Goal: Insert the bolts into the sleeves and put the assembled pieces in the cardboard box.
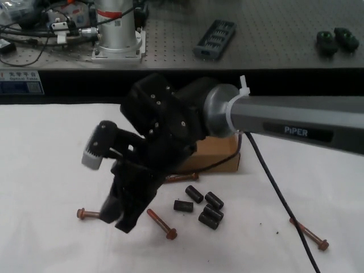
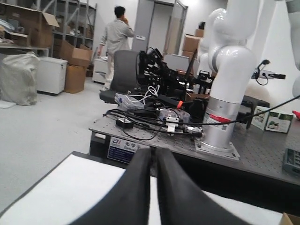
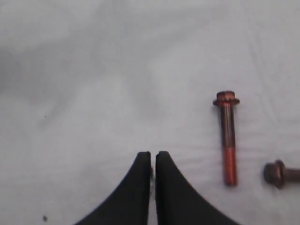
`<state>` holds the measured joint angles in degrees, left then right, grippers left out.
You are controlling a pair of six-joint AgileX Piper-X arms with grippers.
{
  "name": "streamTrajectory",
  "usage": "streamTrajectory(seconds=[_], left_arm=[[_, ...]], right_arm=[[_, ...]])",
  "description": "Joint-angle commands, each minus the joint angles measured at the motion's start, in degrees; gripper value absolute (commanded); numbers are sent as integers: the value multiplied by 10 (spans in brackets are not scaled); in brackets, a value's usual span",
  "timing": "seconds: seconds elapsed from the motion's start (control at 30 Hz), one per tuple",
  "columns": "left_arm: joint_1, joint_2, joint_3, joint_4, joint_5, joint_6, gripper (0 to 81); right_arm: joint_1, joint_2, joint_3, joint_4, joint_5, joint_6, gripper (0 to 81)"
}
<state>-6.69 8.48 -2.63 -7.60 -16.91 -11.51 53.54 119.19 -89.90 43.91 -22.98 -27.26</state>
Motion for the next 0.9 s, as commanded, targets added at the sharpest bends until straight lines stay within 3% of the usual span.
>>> streamTrajectory(seconds=[0.0, 0.1, 0.2, 0.3, 0.43, 0.57, 0.73, 0.87], left_arm=[[2, -26, -6, 8, -25, 16, 45], [2, -37, -7, 22, -55, 16, 45], [2, -42, -14, 59, -86, 16, 45], [2, -42, -35, 105, -97, 16, 45], [2, -42, -48, 126, -96, 16, 45], [2, -42, -48, 132, -96, 16, 45], [2, -42, -48, 135, -96, 16, 45], [2, -42, -48, 135, -96, 16, 45]], right_arm=[[0, -2, -9, 8, 21, -22, 43], [0, -2, -9, 10, 1, 46, 43], [2, -2, -9, 6, 6, 39, 43], [7, -2, -9, -6, 19, -34, 43], [28, -2, -10, -31, 127, -147, 43], [37, 0, -10, -67, 136, -216, 43], [37, 16, -12, -110, 137, -234, 1], [37, 45, -26, -110, 148, -234, 108]])
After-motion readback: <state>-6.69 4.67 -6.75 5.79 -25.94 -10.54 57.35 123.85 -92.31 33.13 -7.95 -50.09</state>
